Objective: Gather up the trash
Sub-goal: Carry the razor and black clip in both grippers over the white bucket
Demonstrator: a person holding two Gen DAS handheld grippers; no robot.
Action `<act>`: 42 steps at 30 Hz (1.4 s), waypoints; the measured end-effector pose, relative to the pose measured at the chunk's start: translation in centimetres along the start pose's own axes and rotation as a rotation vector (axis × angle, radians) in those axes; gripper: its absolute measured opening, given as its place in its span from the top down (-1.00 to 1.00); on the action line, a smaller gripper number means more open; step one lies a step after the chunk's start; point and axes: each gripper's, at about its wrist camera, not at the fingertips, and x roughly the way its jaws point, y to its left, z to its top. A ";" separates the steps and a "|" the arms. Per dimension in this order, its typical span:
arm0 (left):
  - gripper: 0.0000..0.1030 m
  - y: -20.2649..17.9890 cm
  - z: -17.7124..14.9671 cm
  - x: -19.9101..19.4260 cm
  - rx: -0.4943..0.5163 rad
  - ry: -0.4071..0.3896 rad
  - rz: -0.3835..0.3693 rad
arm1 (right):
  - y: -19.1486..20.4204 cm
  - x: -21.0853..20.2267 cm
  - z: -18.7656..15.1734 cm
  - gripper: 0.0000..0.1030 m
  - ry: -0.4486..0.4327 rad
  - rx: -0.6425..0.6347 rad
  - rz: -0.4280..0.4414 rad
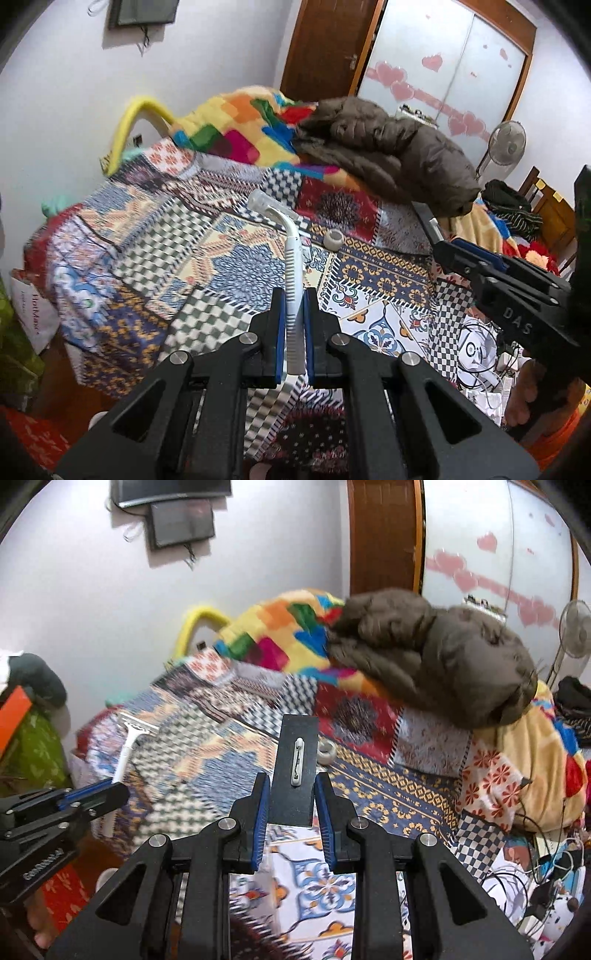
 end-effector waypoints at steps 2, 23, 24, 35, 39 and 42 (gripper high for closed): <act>0.85 0.4 -0.4 -2.8 -0.001 -0.028 0.002 | 1.4 -2.0 0.2 0.56 -0.027 -0.014 0.009; 0.85 13.0 -7.4 -19.1 -0.121 -0.117 0.086 | 17.4 -10.4 -3.7 0.56 -0.084 -0.135 0.203; 0.85 13.6 -7.8 -19.5 -0.130 -0.114 0.091 | 18.3 -10.3 -4.0 0.56 -0.077 -0.146 0.215; 0.85 22.3 -13.3 -22.8 -0.232 -0.068 0.204 | 26.5 -8.3 -7.9 0.56 0.026 -0.238 0.313; 0.85 24.9 -15.6 -22.8 -0.271 -0.033 0.232 | 29.3 -6.8 -9.6 0.56 0.082 -0.266 0.339; 0.85 26.8 -17.4 -22.4 -0.301 0.001 0.246 | 30.9 -5.6 -10.9 0.56 0.123 -0.290 0.350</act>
